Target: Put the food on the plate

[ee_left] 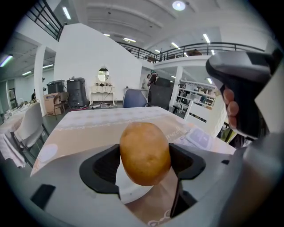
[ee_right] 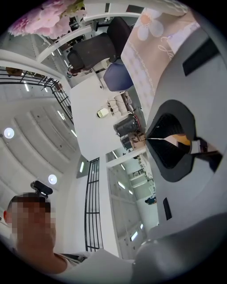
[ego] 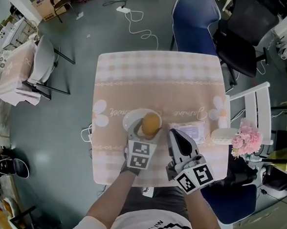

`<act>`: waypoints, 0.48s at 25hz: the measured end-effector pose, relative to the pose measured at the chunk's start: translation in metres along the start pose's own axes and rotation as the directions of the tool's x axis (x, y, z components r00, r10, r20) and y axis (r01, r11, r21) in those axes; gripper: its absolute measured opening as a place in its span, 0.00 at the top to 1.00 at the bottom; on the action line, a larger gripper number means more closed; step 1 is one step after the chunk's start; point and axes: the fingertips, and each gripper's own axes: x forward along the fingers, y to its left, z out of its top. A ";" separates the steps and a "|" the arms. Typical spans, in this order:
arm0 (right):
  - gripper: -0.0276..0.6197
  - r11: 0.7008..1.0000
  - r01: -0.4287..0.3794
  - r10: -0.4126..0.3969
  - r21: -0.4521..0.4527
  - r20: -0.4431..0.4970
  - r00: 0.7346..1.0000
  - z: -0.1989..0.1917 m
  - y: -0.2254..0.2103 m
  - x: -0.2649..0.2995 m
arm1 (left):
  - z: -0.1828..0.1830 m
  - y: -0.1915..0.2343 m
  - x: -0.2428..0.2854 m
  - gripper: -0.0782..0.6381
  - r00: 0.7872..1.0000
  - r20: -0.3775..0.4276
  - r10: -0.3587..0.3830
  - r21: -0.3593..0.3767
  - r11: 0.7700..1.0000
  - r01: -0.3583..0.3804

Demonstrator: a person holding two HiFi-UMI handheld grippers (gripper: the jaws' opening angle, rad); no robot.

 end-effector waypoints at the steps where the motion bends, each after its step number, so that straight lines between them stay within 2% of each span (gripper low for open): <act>1: 0.93 1.000 0.001 -0.001 0.000 0.006 1.000 -0.001 -0.001 0.002 | -0.002 0.002 0.003 0.41 1.000 -0.007 0.002 0.005 1.000 -0.002; 12: 0.93 1.000 0.010 -0.009 -0.008 0.051 0.999 -0.001 -0.007 0.008 | -0.020 0.011 0.030 0.40 0.997 -0.074 0.002 0.043 0.999 0.001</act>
